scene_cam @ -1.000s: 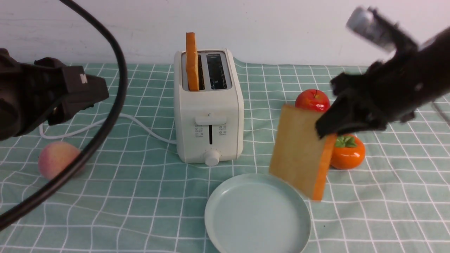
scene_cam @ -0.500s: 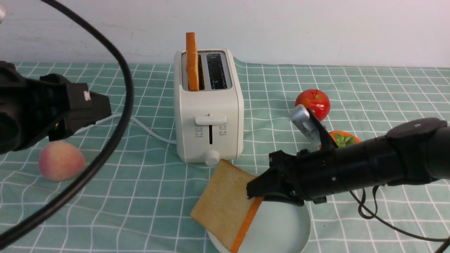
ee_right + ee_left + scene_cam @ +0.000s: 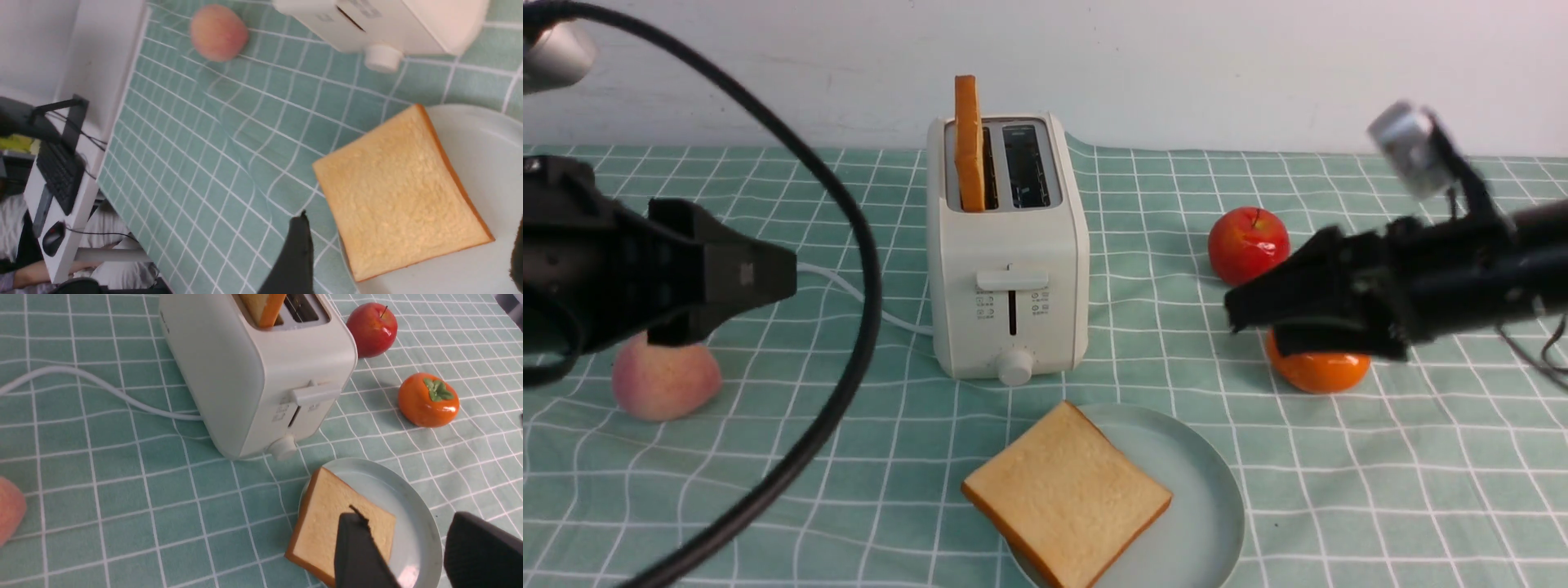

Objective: Take toasted bread from bread machine on blue coffee table place on plate.
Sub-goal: 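Place the held slice of bread on top of the slice on the plate with the right gripper, then reach for a toast slice standing in the toaster with the left gripper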

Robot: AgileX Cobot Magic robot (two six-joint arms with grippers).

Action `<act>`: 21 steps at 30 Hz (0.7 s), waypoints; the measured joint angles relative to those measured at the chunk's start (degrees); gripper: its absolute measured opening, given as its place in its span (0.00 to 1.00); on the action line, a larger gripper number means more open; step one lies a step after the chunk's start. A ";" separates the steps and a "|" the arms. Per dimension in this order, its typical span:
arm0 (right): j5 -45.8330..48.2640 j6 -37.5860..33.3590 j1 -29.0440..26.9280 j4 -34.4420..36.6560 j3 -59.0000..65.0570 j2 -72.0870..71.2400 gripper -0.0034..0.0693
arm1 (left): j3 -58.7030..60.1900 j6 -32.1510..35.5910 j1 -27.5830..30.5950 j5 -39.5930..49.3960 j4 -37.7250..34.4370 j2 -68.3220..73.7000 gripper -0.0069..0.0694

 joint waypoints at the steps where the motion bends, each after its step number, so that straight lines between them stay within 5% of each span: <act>1: 1.41 0.98 -0.45 -0.84 -2.28 -1.28 0.91 | -1.78 0.14 0.00 -0.04 0.00 2.33 0.53; 8: 3.60 6.15 6.28 -10.58 -8.95 -11.75 0.77 | -16.75 0.26 0.00 5.45 0.00 17.48 0.71; 13: -1.36 17.24 17.14 -31.10 -9.02 -20.03 0.71 | -28.20 -3.32 -1.06 8.14 1.53 28.38 0.85; 21: -6.64 31.15 30.25 -48.89 -9.02 -23.91 0.71 | -42.75 -13.62 -6.42 9.29 12.85 44.68 0.86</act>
